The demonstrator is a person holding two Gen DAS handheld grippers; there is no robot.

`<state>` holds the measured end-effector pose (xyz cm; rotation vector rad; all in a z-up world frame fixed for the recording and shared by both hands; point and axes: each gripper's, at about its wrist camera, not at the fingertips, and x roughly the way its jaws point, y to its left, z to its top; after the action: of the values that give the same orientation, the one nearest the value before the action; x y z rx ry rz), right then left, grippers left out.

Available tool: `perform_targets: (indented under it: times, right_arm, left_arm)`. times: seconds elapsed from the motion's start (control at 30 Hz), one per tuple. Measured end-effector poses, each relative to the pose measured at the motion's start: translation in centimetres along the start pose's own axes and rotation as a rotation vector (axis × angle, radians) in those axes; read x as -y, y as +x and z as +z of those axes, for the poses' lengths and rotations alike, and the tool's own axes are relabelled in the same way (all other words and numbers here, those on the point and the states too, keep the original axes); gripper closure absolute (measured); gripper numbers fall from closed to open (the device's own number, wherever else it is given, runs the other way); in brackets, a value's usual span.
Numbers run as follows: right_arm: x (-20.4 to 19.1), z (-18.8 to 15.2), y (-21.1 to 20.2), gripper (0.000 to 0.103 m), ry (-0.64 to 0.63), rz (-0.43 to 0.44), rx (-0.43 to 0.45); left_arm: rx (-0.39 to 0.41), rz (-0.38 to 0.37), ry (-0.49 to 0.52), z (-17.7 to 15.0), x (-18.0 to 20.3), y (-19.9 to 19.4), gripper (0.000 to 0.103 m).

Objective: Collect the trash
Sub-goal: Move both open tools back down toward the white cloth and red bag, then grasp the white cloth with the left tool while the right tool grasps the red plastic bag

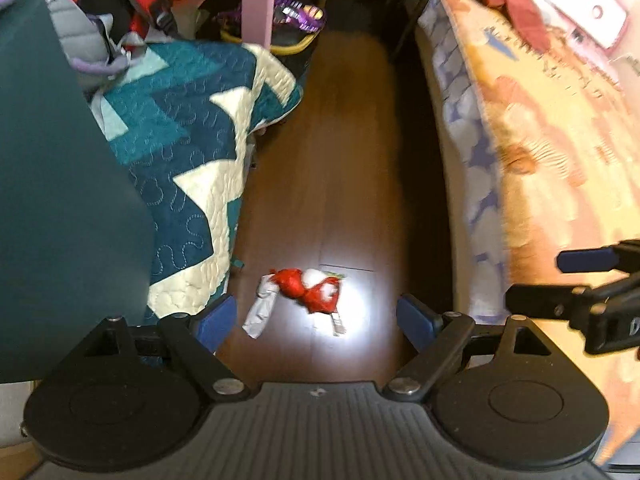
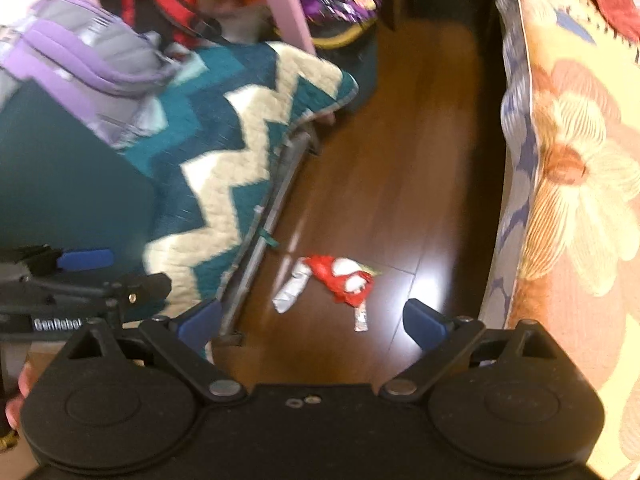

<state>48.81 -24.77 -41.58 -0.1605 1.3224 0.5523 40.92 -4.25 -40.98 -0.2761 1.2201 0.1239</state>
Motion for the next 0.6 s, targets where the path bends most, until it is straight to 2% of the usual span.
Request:
perform_targets:
  times: [0.1,0.2,0.4,0.6]
  right_arm:
    - [1.2,-0.5,4.5,0.008,0.016,-0.013,-0.017]
    - [1.8,-0.8,8.8,0.008,-0.019,-0.013,-0.025]
    - [1.4,-0.4,17.4,0.011,-0.216,0.005,-0.022]
    - [0.0,0.7,26.0,0.017,-0.404,0.051,-0.032]
  left_arm:
    - [0.005,0.051,0.023,-1.8,0.3,4.9,0.016]
    - [-0.014,0.082,0.027,-3.5,0.4,9.9,0.016]
    - [-0.025,0.123,0.035,-6.5,0.7,19.4,0.016]
    - [-0.053,0.173,-0.039,-8.7,-0.5,28.2,0.016]
